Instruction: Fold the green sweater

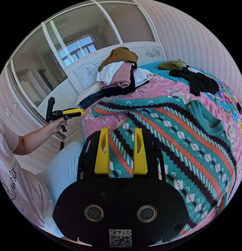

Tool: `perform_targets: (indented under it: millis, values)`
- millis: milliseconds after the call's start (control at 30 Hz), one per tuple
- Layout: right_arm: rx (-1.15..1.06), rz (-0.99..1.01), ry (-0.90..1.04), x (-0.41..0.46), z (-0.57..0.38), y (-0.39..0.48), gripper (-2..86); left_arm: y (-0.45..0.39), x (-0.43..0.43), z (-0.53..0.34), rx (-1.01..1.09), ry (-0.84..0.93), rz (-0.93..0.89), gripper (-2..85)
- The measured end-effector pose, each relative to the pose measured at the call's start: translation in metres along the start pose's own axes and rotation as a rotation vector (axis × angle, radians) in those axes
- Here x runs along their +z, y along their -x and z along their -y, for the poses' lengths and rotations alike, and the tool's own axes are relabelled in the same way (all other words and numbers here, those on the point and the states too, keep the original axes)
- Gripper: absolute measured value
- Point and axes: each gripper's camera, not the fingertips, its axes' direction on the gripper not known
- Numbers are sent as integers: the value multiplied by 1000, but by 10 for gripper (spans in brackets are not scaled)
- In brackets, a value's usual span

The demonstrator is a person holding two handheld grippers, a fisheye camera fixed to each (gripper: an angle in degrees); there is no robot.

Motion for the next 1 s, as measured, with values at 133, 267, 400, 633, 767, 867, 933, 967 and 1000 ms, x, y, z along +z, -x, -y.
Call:
perform_targets:
  millis: [133, 267, 400, 633, 767, 867, 933, 967, 1000]
  values:
    - [-71, -157, 51, 34, 61, 2, 136, 53, 19, 10, -106, -22, -33, 125]
    - [246, -242, 142, 81, 104, -34, 120, 90, 57, 19, -201, 81, -130, 119]
    - [390, -173, 231, 126, 120, -58, 74, 121, 50, 25, -179, 91, -216, 25]
    - [344, -77, 13, 116, 163, -71, 48, 154, -4, 44, -146, -246, -137, -2]
    - [397, -84, 72, 148, 181, -96, 65, 161, 22, 71, -100, -198, 44, 28]
    - [429, -91, 106, 162, 172, -102, 77, 171, 62, 77, -109, 49, 65, 52]
    - [373, -101, 75, 151, 164, -96, 84, 180, 54, 72, -153, 3, 23, 56]
    - [316, -113, 73, 141, 157, -91, 93, 184, 41, 67, -169, -51, -1, 54]
    - [254, -116, 57, 126, 145, -85, 104, 185, 25, 61, -162, -106, -15, 52]
